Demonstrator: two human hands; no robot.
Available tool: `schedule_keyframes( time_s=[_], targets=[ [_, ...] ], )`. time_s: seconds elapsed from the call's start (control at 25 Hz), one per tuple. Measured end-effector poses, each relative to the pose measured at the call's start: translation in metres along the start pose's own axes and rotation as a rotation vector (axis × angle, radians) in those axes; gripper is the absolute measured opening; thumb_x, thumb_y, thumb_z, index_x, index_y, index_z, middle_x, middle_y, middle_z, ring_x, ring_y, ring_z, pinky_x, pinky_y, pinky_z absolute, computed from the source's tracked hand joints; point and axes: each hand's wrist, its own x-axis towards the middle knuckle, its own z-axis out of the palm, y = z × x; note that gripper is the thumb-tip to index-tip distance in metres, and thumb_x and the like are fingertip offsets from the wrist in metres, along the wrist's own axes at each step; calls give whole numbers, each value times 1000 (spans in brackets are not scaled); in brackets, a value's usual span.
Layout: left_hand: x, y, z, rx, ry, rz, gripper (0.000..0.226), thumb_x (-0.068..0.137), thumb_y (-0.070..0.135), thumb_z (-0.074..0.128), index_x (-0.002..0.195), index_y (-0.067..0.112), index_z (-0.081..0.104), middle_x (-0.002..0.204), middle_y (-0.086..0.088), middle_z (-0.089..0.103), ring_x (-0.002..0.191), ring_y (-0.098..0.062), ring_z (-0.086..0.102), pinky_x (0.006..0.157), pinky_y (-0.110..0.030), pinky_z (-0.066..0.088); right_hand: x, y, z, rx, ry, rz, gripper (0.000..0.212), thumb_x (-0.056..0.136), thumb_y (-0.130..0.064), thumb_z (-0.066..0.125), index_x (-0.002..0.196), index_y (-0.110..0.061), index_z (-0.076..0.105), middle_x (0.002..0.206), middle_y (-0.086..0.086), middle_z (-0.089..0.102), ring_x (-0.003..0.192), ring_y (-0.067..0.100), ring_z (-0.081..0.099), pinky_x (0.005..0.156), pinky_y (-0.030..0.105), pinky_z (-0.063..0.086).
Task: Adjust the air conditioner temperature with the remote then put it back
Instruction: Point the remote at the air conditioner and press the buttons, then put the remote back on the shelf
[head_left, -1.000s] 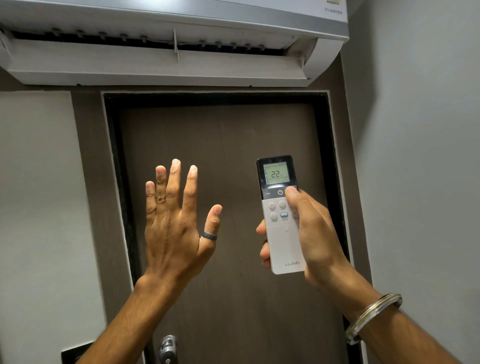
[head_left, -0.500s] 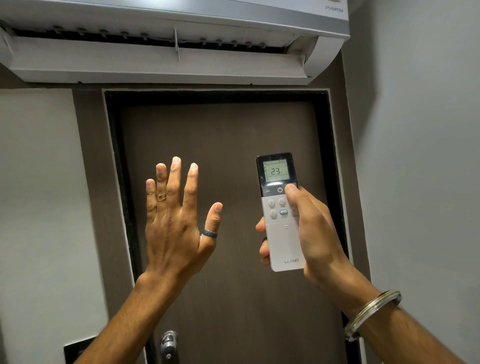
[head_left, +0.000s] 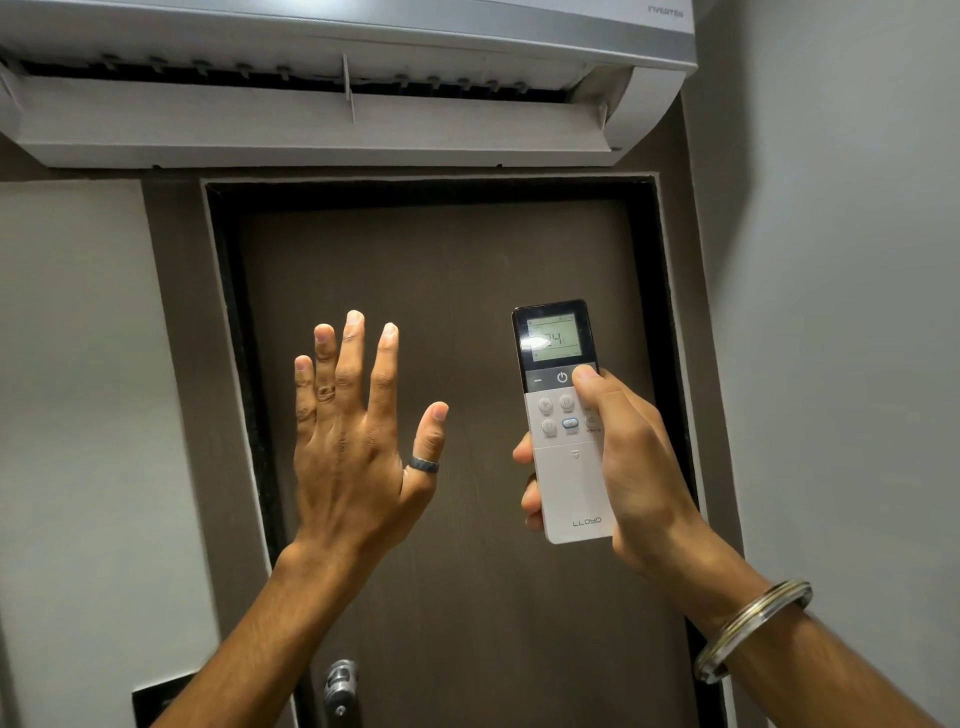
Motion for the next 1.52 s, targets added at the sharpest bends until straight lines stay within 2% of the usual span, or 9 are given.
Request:
schedule_keyframes(
  time_s=[0.2,0.36,0.48,0.72,0.84,1.04,1.24,1.4,1.52],
  targets=[
    [-1,7,4,-19,-27,3,78,101,56,37,164,11,28,175,-17,14,163,-33,2,133,-45,-3,-1,0,-5,21,5,15,34,109,-44,38,107,-17,59,73,7,78,51,26,72,53,39,63],
    [-18,20,19,-44,-81,13,78,102,55,38,165,12,25,176,-14,11,164,-30,-1,133,-43,-4,-10,9,-14,4,12,35,39,84,-41,81,107,-19,59,75,6,77,48,30,72,47,40,62],
    [-62,41,44,-99,-191,33,78,103,57,35,166,14,23,177,-12,9,164,-28,-3,134,-44,-4,-29,50,-31,-127,104,134,49,71,-25,88,106,-28,54,80,-6,75,50,25,75,48,39,62],
    [-243,104,85,-252,-715,71,77,102,56,36,165,14,25,176,-13,10,164,-28,-4,133,-47,-1,-139,217,-101,-421,441,537,63,61,-50,70,113,-38,36,103,-10,65,76,6,70,57,20,53],
    [-346,132,93,-347,-988,17,76,103,57,34,166,16,22,177,-12,7,164,-26,-9,134,-48,1,-216,303,-146,-472,636,800,51,67,-35,77,111,-27,52,116,1,55,88,11,62,67,22,51],
    [-518,197,103,-441,-1452,15,77,103,55,34,165,11,25,175,-17,13,163,-33,1,132,-55,12,-368,421,-236,-532,993,1243,39,69,-18,89,104,-9,76,103,10,70,89,32,75,80,39,64],
    [-684,255,128,-539,-1721,95,75,105,52,36,165,10,22,175,-18,12,163,-33,-1,134,-50,5,-486,552,-303,-439,1247,1459,37,78,-17,90,109,-3,74,107,14,79,73,14,70,60,21,59],
    [-793,297,152,-569,-1835,139,74,107,53,31,167,13,17,176,-18,3,163,-34,-6,133,-46,-2,-549,652,-348,-276,1530,1508,53,94,-15,77,138,5,58,141,21,64,127,34,65,107,44,53],
    [-844,315,155,-620,-1856,127,71,107,49,36,165,11,23,175,-20,5,163,-37,-3,132,-50,1,-577,697,-365,-565,1398,1692,73,86,-30,82,144,2,49,148,20,57,134,34,59,111,40,49]
  ],
)
